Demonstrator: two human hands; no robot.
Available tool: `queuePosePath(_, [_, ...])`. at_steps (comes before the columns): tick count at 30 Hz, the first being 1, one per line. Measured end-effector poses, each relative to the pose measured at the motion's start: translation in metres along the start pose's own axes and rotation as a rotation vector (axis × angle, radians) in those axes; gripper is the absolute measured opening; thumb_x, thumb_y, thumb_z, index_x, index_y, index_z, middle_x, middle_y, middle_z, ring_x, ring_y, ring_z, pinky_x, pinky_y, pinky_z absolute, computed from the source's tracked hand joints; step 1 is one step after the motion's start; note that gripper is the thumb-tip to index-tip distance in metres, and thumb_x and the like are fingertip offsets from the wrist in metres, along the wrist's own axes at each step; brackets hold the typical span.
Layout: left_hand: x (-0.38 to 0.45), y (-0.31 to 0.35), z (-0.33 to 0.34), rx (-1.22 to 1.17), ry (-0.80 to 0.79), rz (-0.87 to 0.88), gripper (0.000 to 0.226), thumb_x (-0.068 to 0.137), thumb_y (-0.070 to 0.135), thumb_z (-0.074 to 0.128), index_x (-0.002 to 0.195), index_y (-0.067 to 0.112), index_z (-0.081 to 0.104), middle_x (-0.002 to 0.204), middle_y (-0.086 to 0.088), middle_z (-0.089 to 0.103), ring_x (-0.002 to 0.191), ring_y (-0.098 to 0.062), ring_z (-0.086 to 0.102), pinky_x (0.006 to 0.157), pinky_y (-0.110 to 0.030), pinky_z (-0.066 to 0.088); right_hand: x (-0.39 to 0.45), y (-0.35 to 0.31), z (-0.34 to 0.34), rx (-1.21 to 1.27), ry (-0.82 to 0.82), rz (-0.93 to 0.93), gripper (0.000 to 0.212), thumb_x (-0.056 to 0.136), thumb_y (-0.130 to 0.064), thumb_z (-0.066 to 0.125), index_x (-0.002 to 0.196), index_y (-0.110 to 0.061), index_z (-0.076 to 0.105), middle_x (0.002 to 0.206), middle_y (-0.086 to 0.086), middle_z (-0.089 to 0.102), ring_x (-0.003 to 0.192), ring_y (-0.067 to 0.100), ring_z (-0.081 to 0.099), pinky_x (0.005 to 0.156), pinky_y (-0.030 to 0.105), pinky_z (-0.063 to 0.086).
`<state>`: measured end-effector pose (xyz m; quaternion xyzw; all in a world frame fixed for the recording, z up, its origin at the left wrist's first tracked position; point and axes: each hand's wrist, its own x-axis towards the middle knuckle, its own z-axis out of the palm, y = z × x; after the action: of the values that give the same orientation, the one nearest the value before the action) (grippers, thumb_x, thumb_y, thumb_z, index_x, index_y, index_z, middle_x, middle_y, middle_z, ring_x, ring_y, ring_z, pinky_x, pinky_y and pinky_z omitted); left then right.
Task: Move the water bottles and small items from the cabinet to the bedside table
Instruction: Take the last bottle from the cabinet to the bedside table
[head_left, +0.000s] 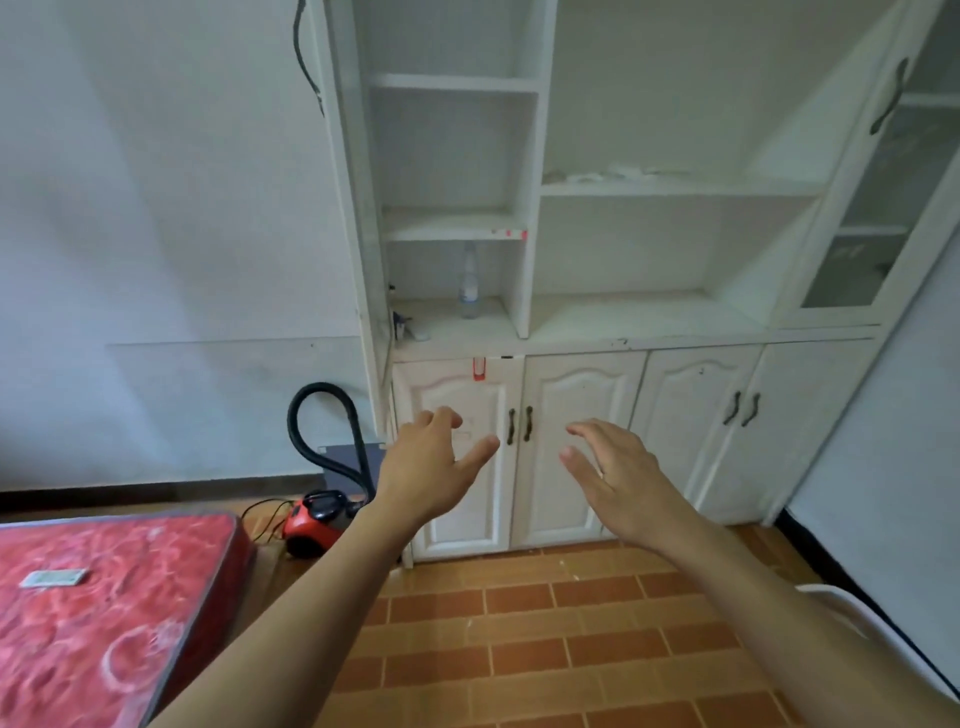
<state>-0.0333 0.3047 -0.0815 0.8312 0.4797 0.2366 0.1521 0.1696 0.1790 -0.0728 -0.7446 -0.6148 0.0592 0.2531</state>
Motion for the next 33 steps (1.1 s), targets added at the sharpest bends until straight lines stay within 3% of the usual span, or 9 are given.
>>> queuePosePath(6, [0.056, 0.01, 0.036, 0.037, -0.038, 0.017, 0.071, 0.087, 0.075, 0.043, 0.135, 0.023, 0.05, 0.135, 0.001, 0.053, 0.117, -0.018, 0.055, 0.094, -0.042, 0.052, 0.049, 0.045, 0.008, 0.03, 0.003, 0.038, 0.058, 0.098, -0.059, 0.025, 0.145, -0.027, 0.039, 0.151, -0.008, 0.039, 0.142, 0.013, 0.028, 0.115, 0.04, 0.024])
queuePosePath(24, [0.265, 0.014, 0.121, 0.022, -0.058, -0.094, 0.063, 0.091, 0.068, 0.046, 0.135, 0.022, 0.05, 0.134, 0.0, 0.054, 0.116, -0.018, 0.054, 0.096, -0.039, 0.049, 0.271, 0.144, 0.027, 0.105, -0.078, 0.01, 0.057, 0.098, -0.057, 0.027, 0.145, -0.027, 0.038, 0.154, -0.005, 0.036, 0.144, 0.015, 0.025, 0.118, 0.043, 0.023])
queuePosePath(30, [0.342, -0.007, 0.14, -0.039, 0.02, -0.071, 0.055, 0.093, 0.063, 0.049, 0.128, 0.021, 0.053, 0.124, 0.0, 0.058, 0.111, -0.017, 0.055, 0.091, -0.037, 0.05, 0.348, 0.154, 0.041, 0.081, -0.058, 0.008, 0.052, 0.1, -0.053, 0.03, 0.143, -0.026, 0.04, 0.15, -0.004, 0.039, 0.141, 0.016, 0.028, 0.116, 0.039, 0.024])
queuePosePath(33, [0.39, -0.022, 0.145, -0.063, 0.057, -0.097, 0.057, 0.093, 0.063, 0.048, 0.13, 0.02, 0.053, 0.128, -0.002, 0.057, 0.114, -0.019, 0.055, 0.093, -0.041, 0.051, 0.388, 0.148, 0.047, 0.095, -0.039, 0.01, 0.053, 0.1, -0.054, 0.029, 0.144, -0.025, 0.039, 0.151, -0.005, 0.038, 0.142, 0.015, 0.026, 0.118, 0.04, 0.023])
